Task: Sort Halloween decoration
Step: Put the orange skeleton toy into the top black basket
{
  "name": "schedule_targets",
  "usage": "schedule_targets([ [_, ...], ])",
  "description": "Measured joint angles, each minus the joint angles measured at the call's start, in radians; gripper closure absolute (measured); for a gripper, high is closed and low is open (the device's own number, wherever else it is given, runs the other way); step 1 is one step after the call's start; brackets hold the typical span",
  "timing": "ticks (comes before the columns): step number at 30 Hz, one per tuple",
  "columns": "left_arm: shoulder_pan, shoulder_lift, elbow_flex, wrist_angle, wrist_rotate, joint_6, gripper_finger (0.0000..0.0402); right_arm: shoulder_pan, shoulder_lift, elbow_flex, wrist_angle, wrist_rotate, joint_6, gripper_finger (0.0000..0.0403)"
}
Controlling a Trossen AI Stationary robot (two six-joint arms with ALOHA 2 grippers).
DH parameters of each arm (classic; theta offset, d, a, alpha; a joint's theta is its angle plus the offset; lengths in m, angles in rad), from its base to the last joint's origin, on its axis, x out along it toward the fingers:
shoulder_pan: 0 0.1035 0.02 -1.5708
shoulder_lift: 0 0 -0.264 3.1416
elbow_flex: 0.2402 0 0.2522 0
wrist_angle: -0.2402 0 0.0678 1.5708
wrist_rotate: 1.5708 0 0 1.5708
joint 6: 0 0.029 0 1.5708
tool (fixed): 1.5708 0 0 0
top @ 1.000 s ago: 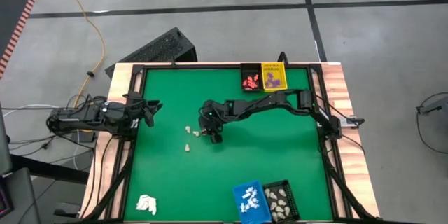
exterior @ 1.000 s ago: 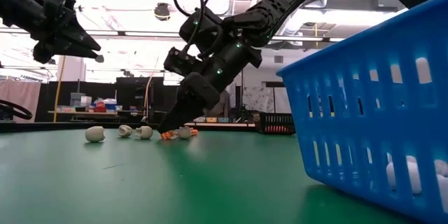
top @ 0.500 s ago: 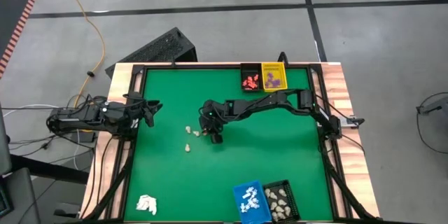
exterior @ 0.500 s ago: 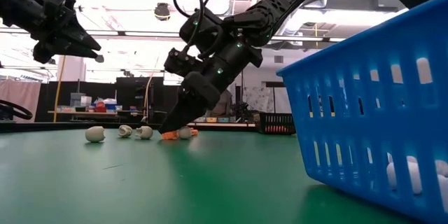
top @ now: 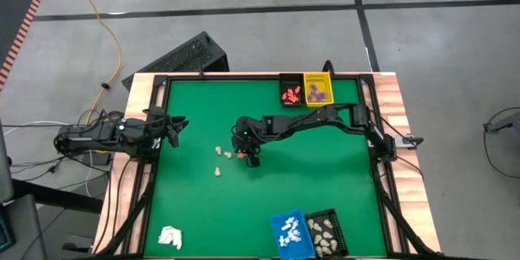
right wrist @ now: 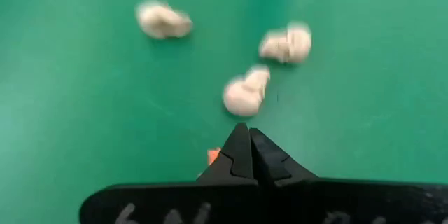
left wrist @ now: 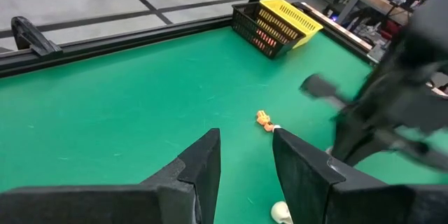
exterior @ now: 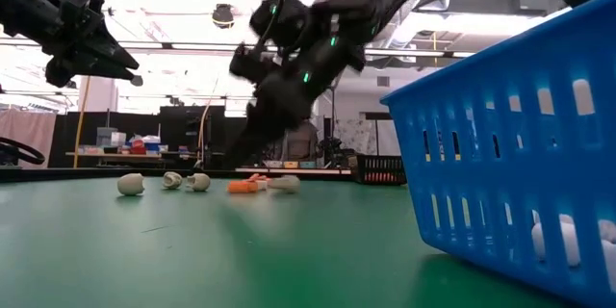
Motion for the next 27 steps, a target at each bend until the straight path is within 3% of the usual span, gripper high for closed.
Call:
schedule_targets([
  [11, 0.000, 0.000, 0.000, -0.001, -0.002, 0.000, 0.0281, 0.034, -0.094, 0.003, -0.022, -0.045, -0.039, 0.0389],
  [23, 0.000, 0.000, 0.000, 0.000, -0.001, 0.000, 0.0281, 0.041, 0.031, 0.003, -0.043, 0.053, -0.022, 0.0219],
  [27, 0.000, 0.000, 0.000, 0.000, 0.000, 0.000, 0.0281, 0.037, 0.044, 0.003, -0.074, 0.089, 0.007, 0.0186],
])
